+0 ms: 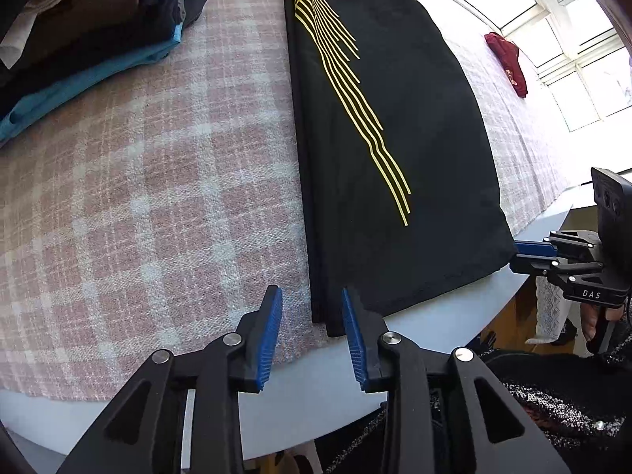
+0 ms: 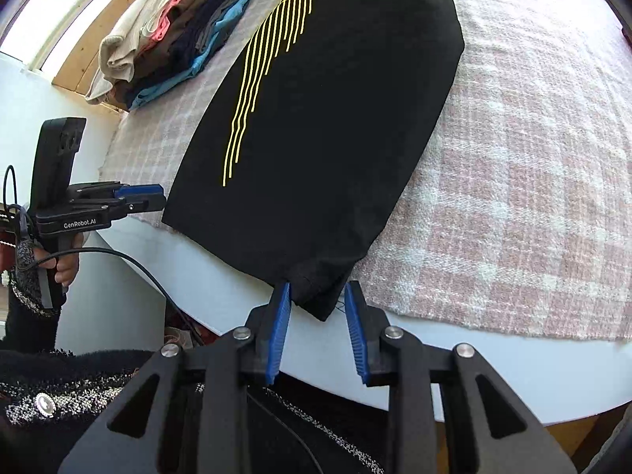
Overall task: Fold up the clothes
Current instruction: 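Grasp the hem end of the folded black pants with both grippers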
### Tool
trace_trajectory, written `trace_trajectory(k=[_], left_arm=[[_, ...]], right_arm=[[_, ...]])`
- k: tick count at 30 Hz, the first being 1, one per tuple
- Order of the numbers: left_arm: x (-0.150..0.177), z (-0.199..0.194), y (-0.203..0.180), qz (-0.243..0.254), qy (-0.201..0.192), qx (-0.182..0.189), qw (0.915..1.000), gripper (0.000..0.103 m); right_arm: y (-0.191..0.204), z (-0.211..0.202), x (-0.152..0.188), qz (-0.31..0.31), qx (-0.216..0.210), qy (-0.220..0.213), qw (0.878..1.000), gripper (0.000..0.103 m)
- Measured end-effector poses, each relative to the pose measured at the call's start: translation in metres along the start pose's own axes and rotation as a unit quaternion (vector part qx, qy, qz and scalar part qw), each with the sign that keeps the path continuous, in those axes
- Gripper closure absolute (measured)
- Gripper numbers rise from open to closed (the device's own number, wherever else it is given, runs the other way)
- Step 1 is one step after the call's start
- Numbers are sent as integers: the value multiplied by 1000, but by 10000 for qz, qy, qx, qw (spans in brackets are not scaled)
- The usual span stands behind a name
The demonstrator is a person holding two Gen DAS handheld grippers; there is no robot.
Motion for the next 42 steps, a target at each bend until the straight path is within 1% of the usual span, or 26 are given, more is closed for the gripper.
trace_trajectory(k=[3,5,7,10,11,12,13,14,15,17,18,19,20,23,26,29,30,31,32,35,36,37,38,39,40,42], left_arm=[[-1,0,3,4,63,-27,10000,73],[-3,2,-1,20,88,-3,10000,73],[-6,3,-9,50,100,73,9999,73],[-13,9,-27,202,83,2,9998,73],[-14,8,-28,228,82,2,9997,74],[-16,7,-27,215,75,2,9997,76],[-18,6,-26,203,70,0,9998,80],[-19,6,-24,192,85,-23,9998,93],[-20,1,-15,146,82,-19,9999,97],[-23,-3,-8,50,102,73,9999,99],[-23,-6,-4,17,114,115,9999,99],[-24,-7,-3,20,125,108,9999,99],[-23,-14,4,49,133,105,9998,99],[-22,-20,6,82,146,92,9998,99],[-27,-19,-2,85,160,96,9998,99],[-40,3,-7,115,182,112,9997,99],[-42,3,-8,125,185,101,9997,99],[-48,19,-39,137,186,80,9997,99],[-49,18,-40,154,188,67,9997,99],[-42,33,-84,169,191,52,9997,98],[-40,38,-99,174,192,47,9997,94],[-37,42,-113,181,193,41,9996,93],[-38,42,-116,245,190,9,9995,93],[-38,42,-119,305,187,-23,9994,93],[-39,42,-120,302,193,-30,9994,93],[-41,41,-122,298,209,-42,9993,93]], right_arm=[[-2,-1,-4,21,39,-91,9999,63],[-1,-1,-3,9,4,-90,10000,63],[0,-1,-1,-8,-42,-77,10000,63],[1,-1,2,-33,-110,-58,9999,62],[1,-1,3,-41,-133,-52,9999,63],[2,-1,4,-49,-155,-46,9999,64],[2,-1,5,-57,-178,-40,9998,74],[2,-1,5,-65,-201,-33,9998,85],[3,-1,6,-74,-224,-27,9997,85],[4,-1,8,-90,-269,-15,9996,83],[4,-2,9,-98,-292,-8,9995,80],[4,-1,9,-88,-268,-22,9996,68],[3,-1,9,-69,-225,-44,9997,60],[2,0,7,-13,-95,-110,9999,60],[0,1,5,43,35,-177,9998,60],[-2,2,4,98,164,-243,9995,60],[-2,2,3,117,207,-265,9994,60],[1,2,4,-19,263,-281,9993,60],[5,3,5,-221,323,-294,9988,59],[16,4,9,-684,492,-328,9959,59],[17,4,9,-759,529,-338,9951,60],[17,4,9,-771,510,-340,9951,61],[15,3,9,-755,466,-338,9955,66],[14,3,9,-739,422,-337,9958,75],[11,3,9,-698,394,-320,9963,86],[9,2,9,-696,347,-327,9964,87]])
Point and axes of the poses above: each gripper's, at about its wrist camera, not at the fingertips, and z roughly the way its jaws point, y to its left, x to its underside, the point moved 2 cm from there along z, roughly the way its jaws point, and after that the axes turned 15 degrees about -y, right-handed, at the moved point
